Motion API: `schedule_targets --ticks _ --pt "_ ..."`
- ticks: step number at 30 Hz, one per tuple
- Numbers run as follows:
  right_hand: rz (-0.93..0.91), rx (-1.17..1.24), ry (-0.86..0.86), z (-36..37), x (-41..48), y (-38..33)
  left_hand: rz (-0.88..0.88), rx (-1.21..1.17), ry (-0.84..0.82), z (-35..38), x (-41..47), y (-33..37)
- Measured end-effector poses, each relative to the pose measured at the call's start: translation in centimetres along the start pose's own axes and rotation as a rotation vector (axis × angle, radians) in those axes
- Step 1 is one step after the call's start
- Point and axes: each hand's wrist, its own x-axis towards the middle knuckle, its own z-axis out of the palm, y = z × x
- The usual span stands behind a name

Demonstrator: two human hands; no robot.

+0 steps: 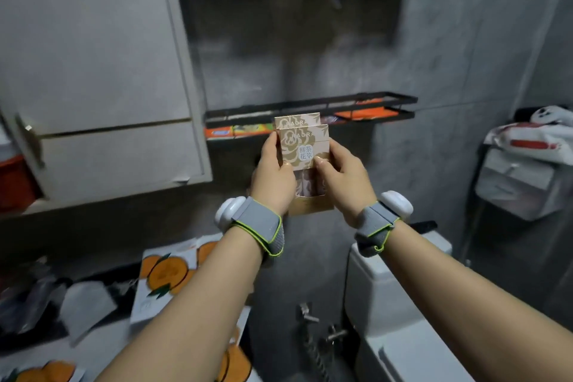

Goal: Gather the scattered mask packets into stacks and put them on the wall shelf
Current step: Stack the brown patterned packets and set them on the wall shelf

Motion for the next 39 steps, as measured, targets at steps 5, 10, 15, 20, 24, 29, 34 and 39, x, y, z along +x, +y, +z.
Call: schedule_targets --ticks 5,10,15,20,24,29,34,39 --pt "-0.057 -0.037 0.016 -5.5 7.1 0.8 0.086 -0.058 -0.029 5.9 6.4 2.3" --pt "-0.115 -0.052 0.002 -9.9 13.0 1.9 0.132 -0.153 -0.032 10.9 11.5 3.9" --pt "-0.147 -0.089 0.037 -12.4 18.0 3.2 0.151 -0.24 -0.049 14.2 15.3 6.2" --pt "-0.195 -0.053 0.057 -15.7 23.2 2.9 0.192 -0.202 -0.036 17.3 20.6 7.9" --pt "-0.137 -0.003 0.034 -17.4 26.2 3.4 0.172 -0.118 -0.031 19.5 25.1 6.7" --pt "-0.119 0.095 -0.012 -18.5 29.0 5.2 0.186 -0.12 -0.05 22.0 27.6 6.0" --pt "-0.06 0.079 -0.033 -18.4 31.4 7.4 0.112 -0.11 -0.095 23.3 29.6 4.4" --pt "0.035 0.033 -0.074 -17.6 32.4 9.5 0.063 0.064 -0.089 23.5 29.2 3.7"
